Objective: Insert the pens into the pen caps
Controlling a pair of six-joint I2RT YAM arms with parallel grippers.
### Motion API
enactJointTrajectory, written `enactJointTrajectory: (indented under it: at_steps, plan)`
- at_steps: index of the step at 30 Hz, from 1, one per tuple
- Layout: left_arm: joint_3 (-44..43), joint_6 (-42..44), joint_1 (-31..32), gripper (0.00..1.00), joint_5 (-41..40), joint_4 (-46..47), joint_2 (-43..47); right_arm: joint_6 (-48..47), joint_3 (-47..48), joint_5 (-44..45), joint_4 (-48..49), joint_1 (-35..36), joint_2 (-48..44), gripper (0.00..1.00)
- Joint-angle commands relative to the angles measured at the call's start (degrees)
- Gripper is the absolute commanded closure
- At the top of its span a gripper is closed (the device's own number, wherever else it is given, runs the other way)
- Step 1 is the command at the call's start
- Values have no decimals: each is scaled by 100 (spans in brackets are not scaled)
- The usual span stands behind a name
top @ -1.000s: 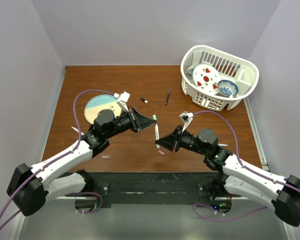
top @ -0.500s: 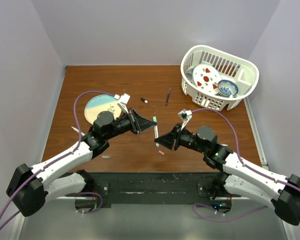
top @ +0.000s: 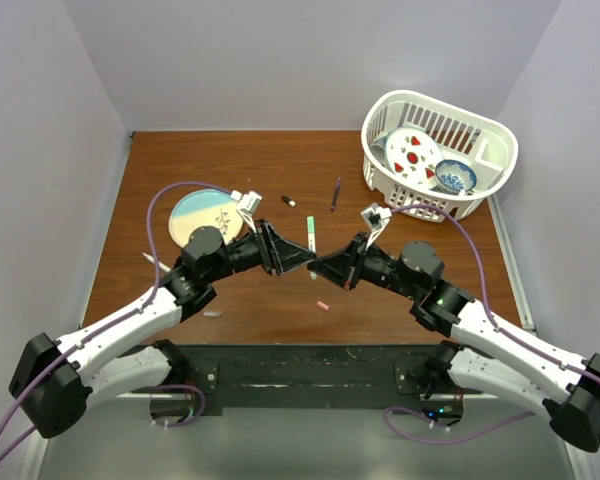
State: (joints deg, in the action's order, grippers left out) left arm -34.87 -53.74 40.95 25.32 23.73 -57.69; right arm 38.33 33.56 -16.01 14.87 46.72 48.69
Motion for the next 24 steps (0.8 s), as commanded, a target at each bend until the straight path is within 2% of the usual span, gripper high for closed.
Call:
enactJointTrajectory:
  at_steps: [1,12,15,18,19,20,21,23,24]
  plan:
    - [-28,197,18,46,122,273,188,-150,186,-173,139,-5,-17,100]
    - [-257,302,18,52,175,378,136,-150,230,-657,138,4,132,100]
    - [-266,311,10,65,403,553,21,-80,169,-930,383,21,220,100]
    - [-257,302,18,89,588,650,-40,-53,133,-983,411,39,264,100]
    - [-257,294,18,100,631,651,-40,-71,124,-974,402,56,290,100]
    - [-248,285,18,100,649,642,-32,-80,116,-974,411,48,308,100]
    - [-248,267,18,100,650,616,-14,-80,107,-957,420,48,317,97]
    - [-213,232,10,100,650,633,12,-27,81,-948,516,57,326,74]
    - [-196,223,18,100,632,677,56,-10,80,-983,560,65,352,70]
